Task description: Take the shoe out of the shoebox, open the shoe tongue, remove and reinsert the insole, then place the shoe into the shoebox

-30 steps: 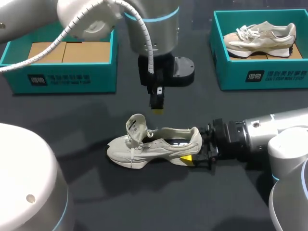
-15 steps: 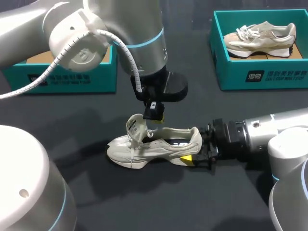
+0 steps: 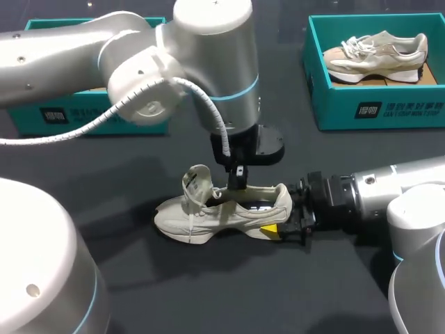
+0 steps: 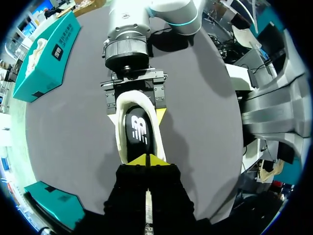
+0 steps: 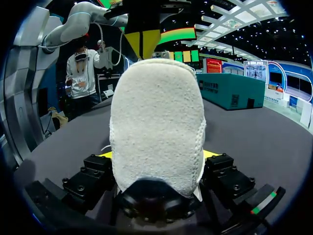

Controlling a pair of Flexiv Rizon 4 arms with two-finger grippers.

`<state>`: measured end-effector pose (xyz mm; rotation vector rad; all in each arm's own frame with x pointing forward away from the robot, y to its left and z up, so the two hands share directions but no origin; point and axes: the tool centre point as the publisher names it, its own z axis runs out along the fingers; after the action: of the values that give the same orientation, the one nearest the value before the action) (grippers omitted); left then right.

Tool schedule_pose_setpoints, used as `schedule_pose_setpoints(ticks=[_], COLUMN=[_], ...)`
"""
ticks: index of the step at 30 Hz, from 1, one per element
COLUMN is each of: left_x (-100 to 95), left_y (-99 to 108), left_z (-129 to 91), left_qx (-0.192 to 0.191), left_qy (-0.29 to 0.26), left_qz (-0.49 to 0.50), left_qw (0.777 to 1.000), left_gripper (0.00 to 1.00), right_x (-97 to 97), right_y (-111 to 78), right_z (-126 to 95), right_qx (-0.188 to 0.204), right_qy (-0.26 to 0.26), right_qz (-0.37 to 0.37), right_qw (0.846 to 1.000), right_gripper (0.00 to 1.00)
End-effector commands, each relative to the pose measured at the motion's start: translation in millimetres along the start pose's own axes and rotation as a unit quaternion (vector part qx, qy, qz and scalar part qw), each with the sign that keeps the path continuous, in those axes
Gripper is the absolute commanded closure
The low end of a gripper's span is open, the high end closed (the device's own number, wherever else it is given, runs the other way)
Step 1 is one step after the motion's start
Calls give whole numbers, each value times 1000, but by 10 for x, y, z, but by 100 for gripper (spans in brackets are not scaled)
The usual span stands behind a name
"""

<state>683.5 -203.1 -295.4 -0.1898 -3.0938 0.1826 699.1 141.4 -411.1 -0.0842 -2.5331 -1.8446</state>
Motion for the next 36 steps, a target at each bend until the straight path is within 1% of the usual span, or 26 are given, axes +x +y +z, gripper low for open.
schedule_pose_setpoints(ticks=[1, 2, 3, 7, 12, 17, 29, 32, 36], left_x=[-26, -26, -48, -122, -191, -183, -153, -112, 7], left_y=[-71, -71, -103, -144, -167, -161, -64, -18, 39], left_z=[13, 13, 97, 297, 473, 638, 782, 794, 816], left_qx=[-14, -14, -20, -6, -4, -11, -11, -12, -17], left_qy=[2, 2, 6, 31, 42, 55, 63, 72, 83], left_qz=[0, 0, -2, 2, 0, -1, -13, -9, -6], left_qw=[1000, 1000, 1000, 999, 999, 998, 998, 997, 996], left_gripper=[100, 100, 100, 100, 100, 100, 100, 100, 100], right_x=[0, 0, 0, 0, 0, 0, 0, 0, 0], right_y=[-8, -8, -8, -8, -8, -8, -8, -8, -8], right_z=[17, 17, 17, 17, 17, 17, 17, 17, 17], right_qx=[2, 2, 2, 2, 2, 2, 2, 2, 2], right_qy=[-1, -1, -1, -1, -1, -1, -1, -1, -1], right_qz=[0, 0, 0, 0, 0, 0, 0, 0, 0], right_qw=[1000, 1000, 1000, 1000, 1000, 1000, 1000, 1000, 1000], right_gripper=[100, 100, 100, 100, 100, 100, 100, 100, 100])
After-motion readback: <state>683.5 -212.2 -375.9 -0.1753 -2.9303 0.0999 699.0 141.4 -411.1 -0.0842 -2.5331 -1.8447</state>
